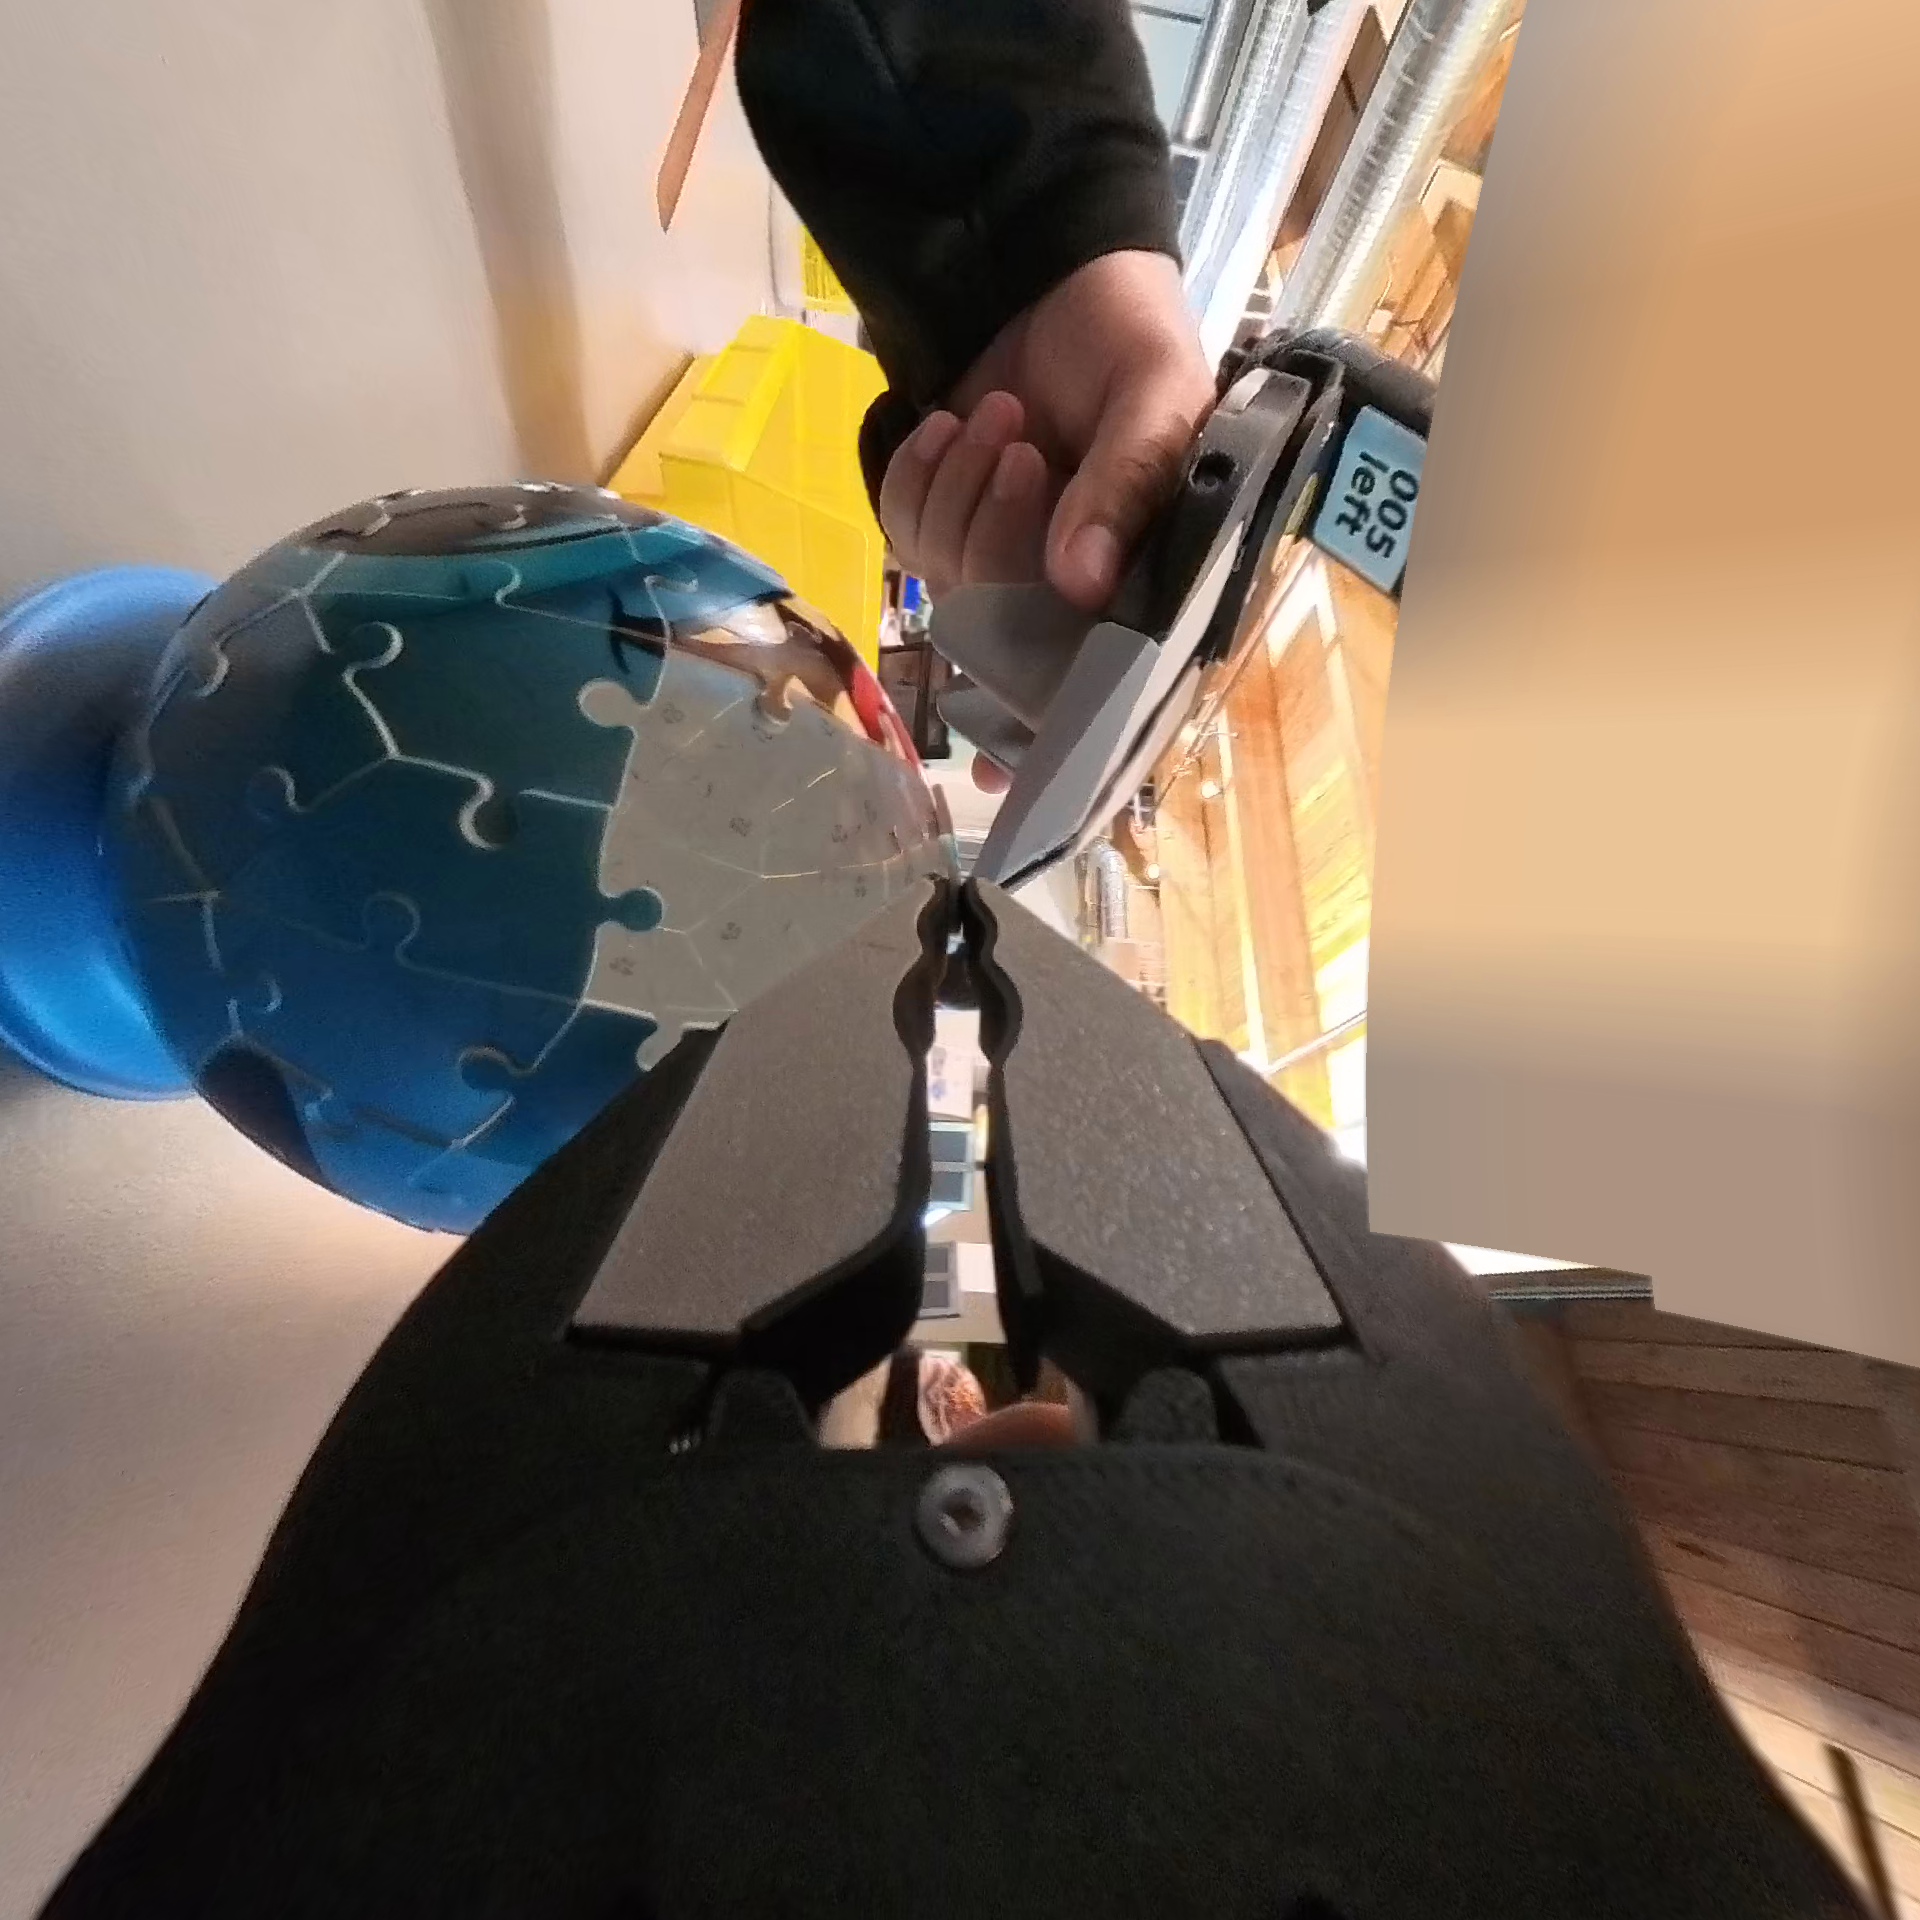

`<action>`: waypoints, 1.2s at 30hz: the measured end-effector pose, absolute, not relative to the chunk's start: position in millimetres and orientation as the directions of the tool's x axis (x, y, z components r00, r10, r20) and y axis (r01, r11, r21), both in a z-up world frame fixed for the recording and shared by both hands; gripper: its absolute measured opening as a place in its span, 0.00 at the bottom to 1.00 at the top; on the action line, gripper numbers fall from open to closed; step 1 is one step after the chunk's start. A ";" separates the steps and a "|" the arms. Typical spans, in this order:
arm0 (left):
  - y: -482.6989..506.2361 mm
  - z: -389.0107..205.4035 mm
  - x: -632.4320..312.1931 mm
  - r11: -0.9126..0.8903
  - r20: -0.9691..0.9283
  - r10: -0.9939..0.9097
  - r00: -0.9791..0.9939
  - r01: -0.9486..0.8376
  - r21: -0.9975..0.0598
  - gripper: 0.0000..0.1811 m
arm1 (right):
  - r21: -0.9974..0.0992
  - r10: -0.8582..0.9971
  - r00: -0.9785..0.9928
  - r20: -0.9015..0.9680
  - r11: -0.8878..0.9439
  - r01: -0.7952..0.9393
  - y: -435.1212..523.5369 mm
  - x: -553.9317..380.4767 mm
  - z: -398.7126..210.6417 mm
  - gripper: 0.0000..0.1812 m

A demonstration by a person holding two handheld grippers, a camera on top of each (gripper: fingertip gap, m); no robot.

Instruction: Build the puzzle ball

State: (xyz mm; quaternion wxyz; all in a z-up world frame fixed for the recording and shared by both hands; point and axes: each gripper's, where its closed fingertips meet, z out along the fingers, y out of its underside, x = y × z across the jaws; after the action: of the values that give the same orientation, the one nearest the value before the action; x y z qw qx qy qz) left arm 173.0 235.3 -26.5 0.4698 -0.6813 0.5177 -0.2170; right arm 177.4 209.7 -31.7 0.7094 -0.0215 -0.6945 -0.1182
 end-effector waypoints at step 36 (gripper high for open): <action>229.7 -34.2 173.6 -0.023 -0.191 -0.880 0.434 -0.442 -0.897 0.00 | 0.336 -0.333 -0.050 0.942 0.935 0.111 206.2 179.2 -34.4 0.00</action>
State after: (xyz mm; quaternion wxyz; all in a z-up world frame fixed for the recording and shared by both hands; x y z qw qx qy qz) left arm 173.6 229.7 -34.2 0.5029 -0.6814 0.4852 -0.2176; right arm 179.2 206.2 -34.4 0.6847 0.0785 -0.7063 -0.1618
